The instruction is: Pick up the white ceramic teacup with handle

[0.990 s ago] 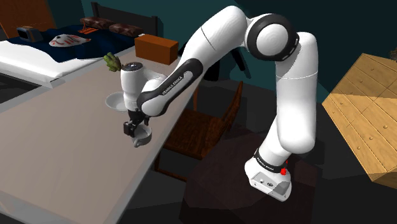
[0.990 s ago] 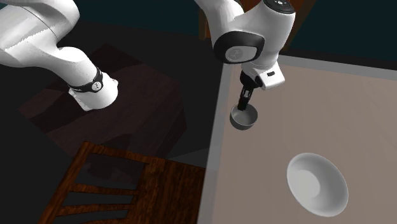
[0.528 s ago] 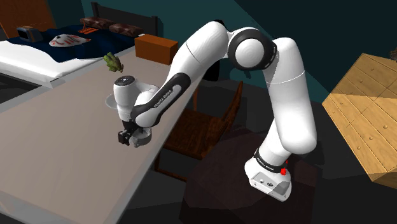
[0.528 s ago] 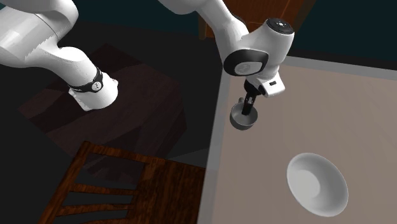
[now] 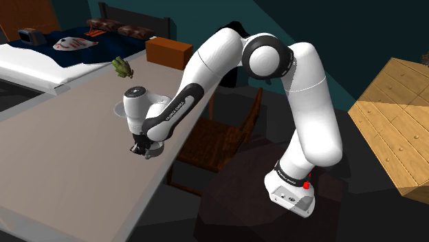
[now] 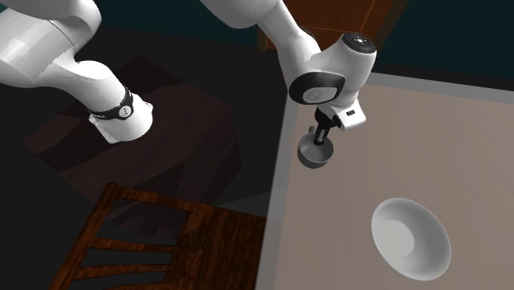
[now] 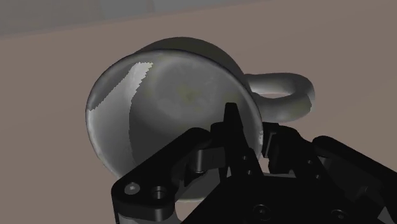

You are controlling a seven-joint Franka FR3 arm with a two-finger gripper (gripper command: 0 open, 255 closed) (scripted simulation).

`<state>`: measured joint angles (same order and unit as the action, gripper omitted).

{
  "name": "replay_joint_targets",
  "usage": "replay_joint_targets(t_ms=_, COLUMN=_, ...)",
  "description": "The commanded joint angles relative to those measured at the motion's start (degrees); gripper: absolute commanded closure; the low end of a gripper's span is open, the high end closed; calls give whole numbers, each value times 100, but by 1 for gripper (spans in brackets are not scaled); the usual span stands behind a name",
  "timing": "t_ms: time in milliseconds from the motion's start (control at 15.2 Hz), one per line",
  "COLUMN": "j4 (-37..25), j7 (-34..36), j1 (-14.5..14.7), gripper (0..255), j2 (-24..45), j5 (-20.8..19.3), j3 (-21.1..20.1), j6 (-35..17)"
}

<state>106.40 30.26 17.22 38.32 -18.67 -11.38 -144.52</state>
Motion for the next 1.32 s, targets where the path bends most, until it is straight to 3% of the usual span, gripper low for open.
replay_joint_targets(t_ms=0, j4=0, j7=1, j1=0, gripper=255, j2=1, j5=0, j3=0, j6=-1)
replay_joint_targets(t_ms=396, j4=3, j7=2, j1=1, gripper=255, j2=0, j5=-1, j3=1, j6=-3)
replay_joint_targets(t_ms=1254, j4=112, j7=-211, j1=-156, gripper=255, j2=-762, j5=267, j3=-220, j6=641)
